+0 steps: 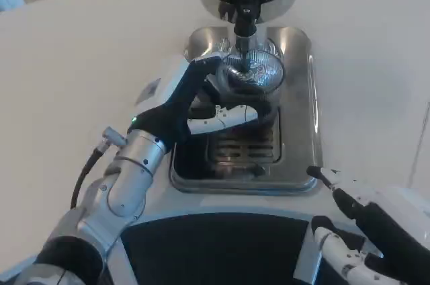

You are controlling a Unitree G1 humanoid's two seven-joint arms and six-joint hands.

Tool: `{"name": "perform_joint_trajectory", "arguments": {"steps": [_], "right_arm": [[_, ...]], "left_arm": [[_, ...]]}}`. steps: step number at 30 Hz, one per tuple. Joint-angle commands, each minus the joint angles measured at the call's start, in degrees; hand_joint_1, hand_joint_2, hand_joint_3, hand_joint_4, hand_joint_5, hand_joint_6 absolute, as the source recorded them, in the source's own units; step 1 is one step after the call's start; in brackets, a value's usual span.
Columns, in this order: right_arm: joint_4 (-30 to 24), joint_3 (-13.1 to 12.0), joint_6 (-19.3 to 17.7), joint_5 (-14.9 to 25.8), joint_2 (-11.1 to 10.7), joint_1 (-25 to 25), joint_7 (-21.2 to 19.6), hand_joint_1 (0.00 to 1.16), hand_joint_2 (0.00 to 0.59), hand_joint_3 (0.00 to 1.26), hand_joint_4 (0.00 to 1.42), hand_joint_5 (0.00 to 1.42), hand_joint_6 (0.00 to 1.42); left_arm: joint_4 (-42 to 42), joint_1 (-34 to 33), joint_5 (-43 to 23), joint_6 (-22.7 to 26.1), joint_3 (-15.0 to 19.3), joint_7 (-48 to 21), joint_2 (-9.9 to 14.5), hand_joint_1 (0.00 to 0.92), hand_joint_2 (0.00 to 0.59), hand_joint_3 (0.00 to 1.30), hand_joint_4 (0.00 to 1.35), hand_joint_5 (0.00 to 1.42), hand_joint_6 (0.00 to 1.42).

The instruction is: Grasp the cup under the faucet to collect the drink, then remove the cup.

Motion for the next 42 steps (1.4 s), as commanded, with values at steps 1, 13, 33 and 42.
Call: {"name": "perform_joint_trajectory", "arguments": {"steps": [1,13,33,42], "right_arm": [[-0.9,0.4,0.9,-0.7,0.4,0.8,-0.1,0.11,0.560,0.04,0.00,0.00,0.00],[-0.9,1.1,3.5,-1.5,-1.4,-0.6,-0.3,0.12,0.559,0.04,0.00,0.00,0.00],[-0.9,2.8,8.1,-1.2,-4.9,-1.9,-1.6,0.15,0.554,0.04,0.00,0.00,0.00],[-0.9,4.2,9.5,-1.1,-6.0,-2.2,-2.8,0.16,0.551,0.04,0.00,0.00,0.00]], "left_arm": [[0.0,1.9,-0.6,-1.5,0.8,1.4,-0.6,0.415,0.097,0.59,0.60,0.88,0.81],[-0.2,3.0,0.1,-3.1,1.4,4.3,-0.6,0.436,0.102,0.73,0.78,1.06,0.95],[-3.7,5.1,1.6,-6.8,2.7,10.2,2.0,0.553,0.099,1.01,1.20,1.42,1.29],[-4.3,6.3,1.5,-8.2,3.1,8.5,4.3,0.563,0.085,1.01,1.20,1.42,1.30]]}}
